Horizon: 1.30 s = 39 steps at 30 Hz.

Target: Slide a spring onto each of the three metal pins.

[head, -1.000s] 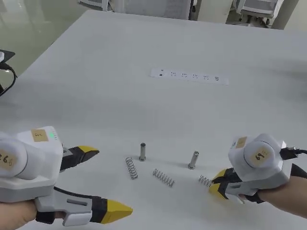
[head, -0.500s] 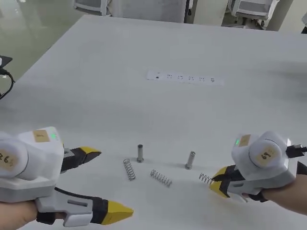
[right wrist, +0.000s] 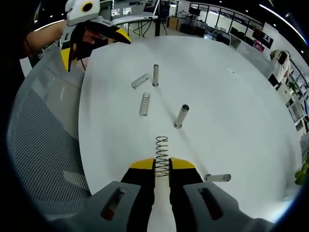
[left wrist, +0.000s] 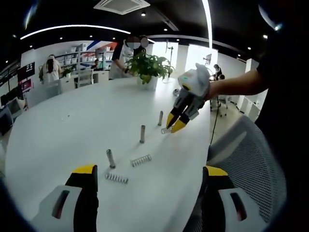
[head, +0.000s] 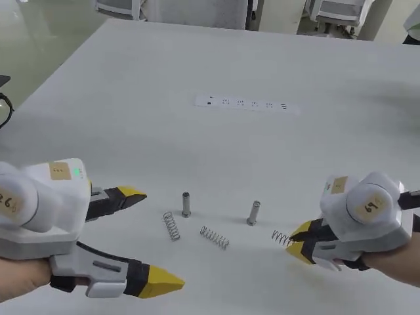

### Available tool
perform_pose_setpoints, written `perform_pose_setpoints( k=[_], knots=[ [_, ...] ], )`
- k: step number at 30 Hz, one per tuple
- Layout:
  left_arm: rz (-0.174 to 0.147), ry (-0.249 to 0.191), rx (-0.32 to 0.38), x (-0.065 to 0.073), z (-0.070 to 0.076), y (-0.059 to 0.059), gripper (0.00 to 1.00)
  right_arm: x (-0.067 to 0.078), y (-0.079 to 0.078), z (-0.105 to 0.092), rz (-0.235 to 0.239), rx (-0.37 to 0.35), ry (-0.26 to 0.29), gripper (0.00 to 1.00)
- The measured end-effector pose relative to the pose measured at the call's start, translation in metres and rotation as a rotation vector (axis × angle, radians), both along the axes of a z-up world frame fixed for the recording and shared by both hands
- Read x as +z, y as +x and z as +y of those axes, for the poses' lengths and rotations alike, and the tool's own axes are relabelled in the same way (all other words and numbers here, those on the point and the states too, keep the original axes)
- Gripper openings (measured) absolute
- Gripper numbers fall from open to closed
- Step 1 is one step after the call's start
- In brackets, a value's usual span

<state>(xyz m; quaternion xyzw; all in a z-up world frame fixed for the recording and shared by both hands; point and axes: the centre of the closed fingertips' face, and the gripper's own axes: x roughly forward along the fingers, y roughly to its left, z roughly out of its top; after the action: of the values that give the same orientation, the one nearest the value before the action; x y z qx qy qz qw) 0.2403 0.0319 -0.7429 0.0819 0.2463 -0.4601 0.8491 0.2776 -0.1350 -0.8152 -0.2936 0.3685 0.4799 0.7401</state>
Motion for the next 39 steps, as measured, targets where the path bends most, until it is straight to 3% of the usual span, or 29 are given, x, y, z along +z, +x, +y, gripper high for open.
perform_pose_setpoints(
  k=[6,12,15,19,22,25,29,39],
  knots=[
    [-0.008,-0.036,-0.007,0.007,-0.008,0.003,0.85,0.004,-0.005,0.000,-0.013,0.020,-0.015,0.08],
    [-0.010,-0.107,-0.018,0.013,-0.019,0.002,0.76,0.005,-0.006,-0.001,-0.014,0.026,-0.017,0.08],
    [-0.011,-0.131,-0.025,0.013,-0.024,0.000,0.77,0.006,-0.008,0.000,-0.018,0.038,-0.024,0.08],
    [-0.010,-0.130,-0.032,0.008,-0.025,0.001,0.76,0.006,-0.008,0.000,-0.018,0.045,-0.022,0.08],
    [-0.012,-0.139,-0.025,0.007,-0.023,0.005,0.75,0.005,-0.010,0.002,0.007,0.035,-0.003,0.08],
    [0.004,-0.153,-0.021,0.004,-0.026,0.008,0.70,0.007,-0.011,0.004,0.009,0.034,0.006,0.08],
    [0.012,-0.188,-0.047,0.005,-0.041,0.006,0.66,0.012,-0.011,0.006,0.002,0.054,0.006,0.08],
    [0.007,-0.190,-0.101,-0.002,-0.065,0.008,0.54,0.022,-0.015,0.013,-0.024,0.113,0.009,0.08]
  ],
)
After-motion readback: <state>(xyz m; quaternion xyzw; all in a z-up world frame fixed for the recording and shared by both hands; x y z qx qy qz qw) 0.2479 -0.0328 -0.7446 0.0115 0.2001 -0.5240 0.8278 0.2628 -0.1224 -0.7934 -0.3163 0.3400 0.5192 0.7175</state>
